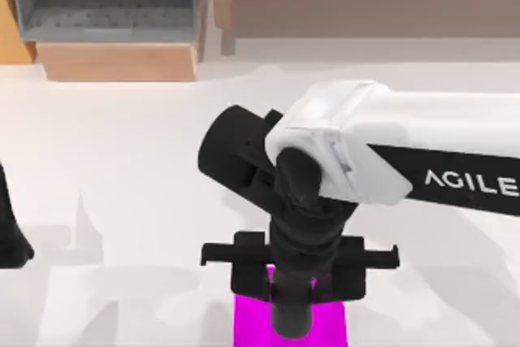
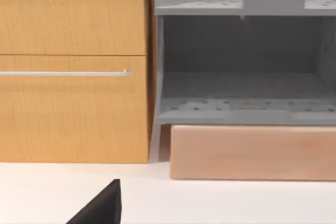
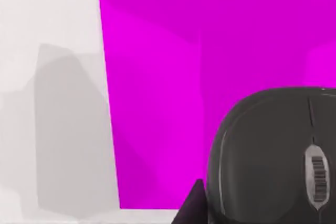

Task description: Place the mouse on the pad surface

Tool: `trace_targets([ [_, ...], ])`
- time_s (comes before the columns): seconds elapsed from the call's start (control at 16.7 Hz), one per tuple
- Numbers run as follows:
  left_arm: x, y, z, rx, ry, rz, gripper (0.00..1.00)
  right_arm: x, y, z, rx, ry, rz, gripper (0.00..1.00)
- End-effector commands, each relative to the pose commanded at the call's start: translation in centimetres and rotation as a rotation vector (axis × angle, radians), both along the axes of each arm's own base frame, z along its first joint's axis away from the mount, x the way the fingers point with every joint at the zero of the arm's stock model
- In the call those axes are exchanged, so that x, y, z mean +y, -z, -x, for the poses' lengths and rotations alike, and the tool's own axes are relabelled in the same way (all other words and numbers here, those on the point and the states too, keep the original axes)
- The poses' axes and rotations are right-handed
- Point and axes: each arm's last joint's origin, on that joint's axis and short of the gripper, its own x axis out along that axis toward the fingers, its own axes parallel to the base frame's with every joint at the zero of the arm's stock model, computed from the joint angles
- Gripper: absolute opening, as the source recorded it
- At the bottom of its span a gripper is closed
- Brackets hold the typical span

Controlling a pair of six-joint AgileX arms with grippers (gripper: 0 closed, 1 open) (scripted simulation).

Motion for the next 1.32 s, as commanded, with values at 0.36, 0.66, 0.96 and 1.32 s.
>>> trace_targets([
  [0.36,0.0,0.0,0.0,0.000,0.000,0.000,1.00,0.2,1.5,0.2,0.011,-0.007,-0.014,0.00],
  [0.66,0.0,0.0,0.0,0.000,0.000,0.000,1.00,0.7,2.7,0.1,-0.052,-0.022,0.022,0.00],
  [0.96,0.0,0.0,0.0,0.000,0.000,0.000,1.00,0.7,3.4,0.2,-0.054,-0.025,0.045,0.00],
  [1.32,0.0,0.0,0.0,0.000,0.000,0.000,1.00,0.7,3.4,0.2,-0.054,-0.025,0.045,0.38],
])
